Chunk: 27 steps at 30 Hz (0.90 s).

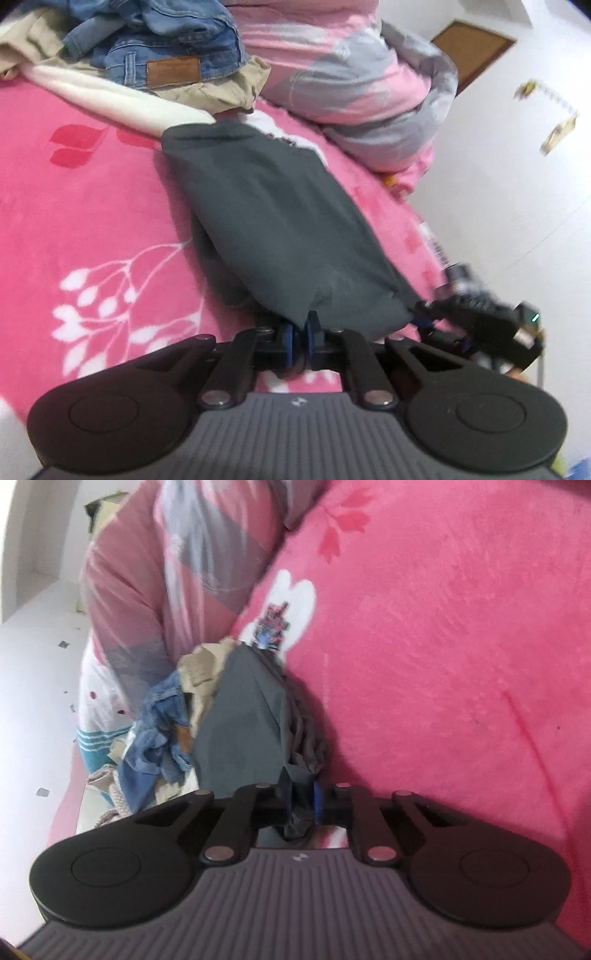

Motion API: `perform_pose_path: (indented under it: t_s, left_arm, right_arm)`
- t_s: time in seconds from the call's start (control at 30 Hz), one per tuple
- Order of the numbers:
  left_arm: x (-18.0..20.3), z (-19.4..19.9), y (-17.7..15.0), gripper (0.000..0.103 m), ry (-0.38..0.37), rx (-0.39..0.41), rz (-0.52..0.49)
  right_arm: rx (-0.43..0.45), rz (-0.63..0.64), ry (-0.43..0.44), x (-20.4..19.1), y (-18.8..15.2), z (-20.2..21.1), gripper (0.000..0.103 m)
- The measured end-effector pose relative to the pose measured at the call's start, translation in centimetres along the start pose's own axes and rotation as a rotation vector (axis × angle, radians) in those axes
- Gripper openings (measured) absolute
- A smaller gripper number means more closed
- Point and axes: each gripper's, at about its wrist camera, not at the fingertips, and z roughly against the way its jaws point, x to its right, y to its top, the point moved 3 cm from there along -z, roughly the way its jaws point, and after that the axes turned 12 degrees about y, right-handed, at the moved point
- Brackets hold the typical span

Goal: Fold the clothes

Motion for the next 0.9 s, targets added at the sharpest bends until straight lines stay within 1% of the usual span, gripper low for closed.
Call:
perform_pose_path:
  t_s: [0.1,0.2,0.33,0.4,0.43,0.5,0.53,0.57,0.6,0.63,0.67,0.7,0.73,0.8,0.83,0.87,0.9]
  left_arm:
    - [-0.6,2.9,-0.2,0.007,-0.063,-0.054,-0.002]
    - [-1.7,6.1,-1.9,0.007,-0.088,-0.124,-0.053]
    - [-4.4,9.3,-5.8,0.007,-0.062,-0.201,-0.100]
    - [-5.9,9.5,-7.8,0.007,-0.033,-0.229,-0.122]
    - [-6.5,9.3,-8.5,0.008,-0.025,-0.234,-0.138]
    - [-6.9,9.3,-9.0,0.011,-0.040,-0.213,-0.152]
    - [-6.8,9.6,-8.8,0.016,-0.041,-0.203,-0.159]
    - [-6.6,10.0,-8.6,0.020,-0.027,-0.188,-0.182]
    - [-6.5,10.5,-8.4,0.030,-0.011,-0.168,-0.208]
    - [-6.5,11.2,-8.3,0.038,0.010,-0.142,-0.239]
    - [-6.6,11.9,-8.4,0.038,0.027,-0.123,-0.264]
    - [-6.3,12.4,-8.3,0.038,0.035,-0.103,-0.285]
    - [-6.0,12.9,-8.2,0.038,0.032,-0.080,-0.302]
    - [-5.1,13.7,-8.1,0.039,0.020,-0.037,-0.336]
    - [-4.3,13.8,-8.1,0.040,-0.005,-0.028,-0.353]
    - [-3.7,13.6,-8.3,0.040,-0.033,-0.029,-0.375]
    - [-3.1,13.3,-8.6,0.040,-0.053,-0.032,-0.397]
  right_arm:
    - [-0.005,0.032,0.027,-2.3,-1.3,2.3,0.008]
    - [-0.032,0.057,0.049,-4.7,-4.8,5.7,0.008]
    - [-0.066,0.022,0.033,-4.7,-12.5,9.5,0.007]
    - [-0.081,0.008,0.023,-4.6,-16.1,11.3,0.008]
    - [-0.074,0.017,0.010,-4.2,-16.7,11.5,0.009]
    - [-0.059,0.034,-0.015,-3.5,-18.0,12.0,0.011]
    - [-0.050,0.045,-0.027,-3.2,-18.5,12.2,0.011]
    - [-0.027,0.070,-0.042,-3.7,-18.3,12.8,0.014]
    - [0.006,0.129,-0.081,-4.6,-18.0,13.5,0.016]
    - [0.035,0.214,-0.140,-5.8,-17.7,14.2,0.016]
    - [0.052,0.290,-0.188,-6.8,-17.5,14.9,0.016]
    - [0.062,0.358,-0.218,-7.9,-17.4,15.4,0.016]
    - [0.057,0.422,-0.222,-9.2,-17.6,15.6,0.016]
    - [0.004,0.548,-0.170,-11.2,-18.6,14.5,0.016]
    - [-0.026,0.615,-0.144,-12.2,-19.2,13.9,0.016]
    - [-0.076,0.701,-0.121,-13.1,-20.3,12.8,0.016]
    - [-0.118,0.775,-0.114,-13.4,-21.4,11.9,0.016]
